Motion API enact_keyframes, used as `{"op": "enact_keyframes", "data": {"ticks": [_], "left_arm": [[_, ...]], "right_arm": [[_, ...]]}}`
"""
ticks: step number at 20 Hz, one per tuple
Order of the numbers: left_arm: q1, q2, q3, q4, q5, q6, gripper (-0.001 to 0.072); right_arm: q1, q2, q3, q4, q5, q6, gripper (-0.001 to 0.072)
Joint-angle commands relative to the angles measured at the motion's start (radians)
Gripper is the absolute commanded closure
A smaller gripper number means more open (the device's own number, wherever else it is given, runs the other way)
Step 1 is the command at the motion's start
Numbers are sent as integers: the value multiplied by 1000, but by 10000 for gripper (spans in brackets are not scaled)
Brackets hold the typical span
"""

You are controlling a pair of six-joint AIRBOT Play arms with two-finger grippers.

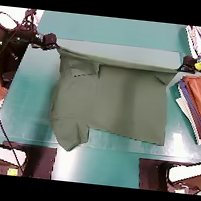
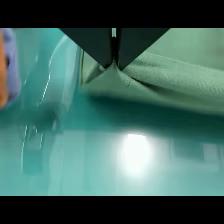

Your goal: Fold the shirts.

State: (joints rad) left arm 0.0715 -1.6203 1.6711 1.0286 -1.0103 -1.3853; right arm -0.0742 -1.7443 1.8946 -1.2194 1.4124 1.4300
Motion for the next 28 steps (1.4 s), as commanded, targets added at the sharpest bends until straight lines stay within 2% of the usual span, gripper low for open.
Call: {"op": "enact_keyframes", "data": {"ticks": [1,3,6,11,15,16,17,18,20,21,22,23,25,28], "left_arm": [[-7,-24,60,22,5,5,682],[-7,-24,69,25,-143,-3,683],[-8,-24,11,98,-295,-22,684],[-7,-24,-211,94,-251,-20,683],[-7,-23,-281,95,-229,-22,680],[-7,-16,-281,95,-230,-23,679],[-7,-3,-281,95,-232,-22,679],[-7,22,-281,98,-239,-22,679],[-7,89,-282,137,-272,-21,662],[-7,120,-282,174,-294,-23,422],[-7,150,-282,201,-320,-29,97],[-7,171,-282,211,-326,-30,82],[-7,187,-282,198,-344,-29,105],[-7,203,-297,208,-449,-29,106]], "right_arm": [[4,-43,114,-5,15,1,698],[4,-32,102,-6,93,1,698],[4,40,-68,-14,69,2,698],[4,212,-469,-4,-109,2,697],[4,285,-653,-2,-192,2,690],[4,290,-667,-3,-188,2,593],[4,292,-668,-3,-168,2,361],[3,301,-668,-3,-143,2,318],[-2,346,-668,-6,-109,1,319],[-4,376,-668,-7,-101,1,320],[-9,409,-668,-4,-95,1,322],[-8,444,-668,-2,-97,2,321],[-8,504,-668,-3,-105,2,322],[-8,581,-668,-3,-80,2,322]]}}
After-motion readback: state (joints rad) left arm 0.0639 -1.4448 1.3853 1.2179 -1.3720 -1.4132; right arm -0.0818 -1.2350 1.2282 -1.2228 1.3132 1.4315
